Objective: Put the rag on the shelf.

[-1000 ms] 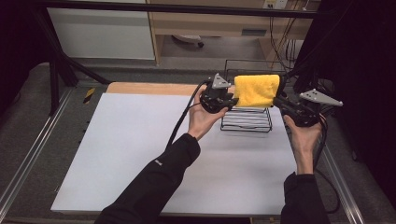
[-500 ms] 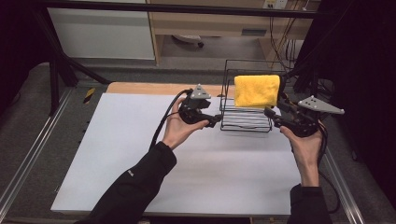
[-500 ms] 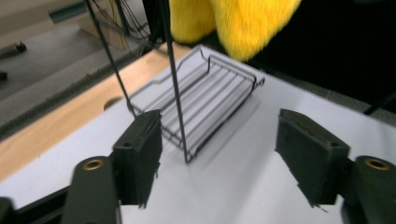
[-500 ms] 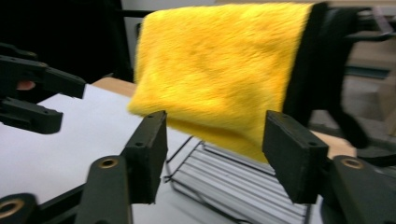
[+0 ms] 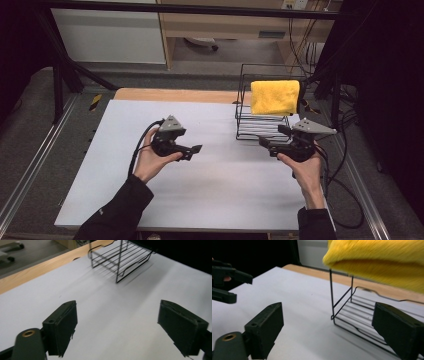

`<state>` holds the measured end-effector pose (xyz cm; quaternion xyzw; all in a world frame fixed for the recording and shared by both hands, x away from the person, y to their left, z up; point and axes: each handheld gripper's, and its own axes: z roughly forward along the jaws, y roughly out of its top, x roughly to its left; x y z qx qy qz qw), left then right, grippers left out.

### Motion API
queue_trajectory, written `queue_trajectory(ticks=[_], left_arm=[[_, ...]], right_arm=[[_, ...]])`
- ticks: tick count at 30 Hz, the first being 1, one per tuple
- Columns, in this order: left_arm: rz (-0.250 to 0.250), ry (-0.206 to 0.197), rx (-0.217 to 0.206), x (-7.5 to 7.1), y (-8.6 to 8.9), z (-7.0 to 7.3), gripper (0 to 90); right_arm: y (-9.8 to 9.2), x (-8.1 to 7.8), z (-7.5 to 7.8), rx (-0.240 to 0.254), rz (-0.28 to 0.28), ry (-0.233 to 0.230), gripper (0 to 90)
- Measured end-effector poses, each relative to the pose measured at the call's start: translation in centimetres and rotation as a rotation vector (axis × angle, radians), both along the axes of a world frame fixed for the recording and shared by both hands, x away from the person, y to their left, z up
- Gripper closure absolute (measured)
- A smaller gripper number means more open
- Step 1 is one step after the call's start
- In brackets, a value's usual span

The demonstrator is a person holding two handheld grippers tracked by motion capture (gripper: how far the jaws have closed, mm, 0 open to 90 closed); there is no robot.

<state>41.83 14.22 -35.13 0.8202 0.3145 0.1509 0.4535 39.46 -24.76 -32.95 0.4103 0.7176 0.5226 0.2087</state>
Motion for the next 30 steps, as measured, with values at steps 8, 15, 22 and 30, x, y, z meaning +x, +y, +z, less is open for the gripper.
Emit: queue_trajectory(ticks=[8,15,22,30], left_arm=[[0.127,0.009,0.011,-2.7,7.1,-3.4,10.5],[0.182,0.041,-0.016,-4.7,11.6,-5.5,5.6],[0.183,0.055,0.003,-5.8,13.2,-7.3,5.0],[0.170,0.063,-0.019,-6.3,13.9,-8.4,5.0]], right_arm=[[1.7,-0.1,-3.2,0.009,0.055,0.050,6.2],[2.6,-0.6,-6.3,-0.031,0.106,0.111,3.1],[1.8,-1.4,-8.7,-0.048,0.112,0.169,2.0],[0.0,-3.1,-10.7,-0.052,0.117,0.193,0.7]])
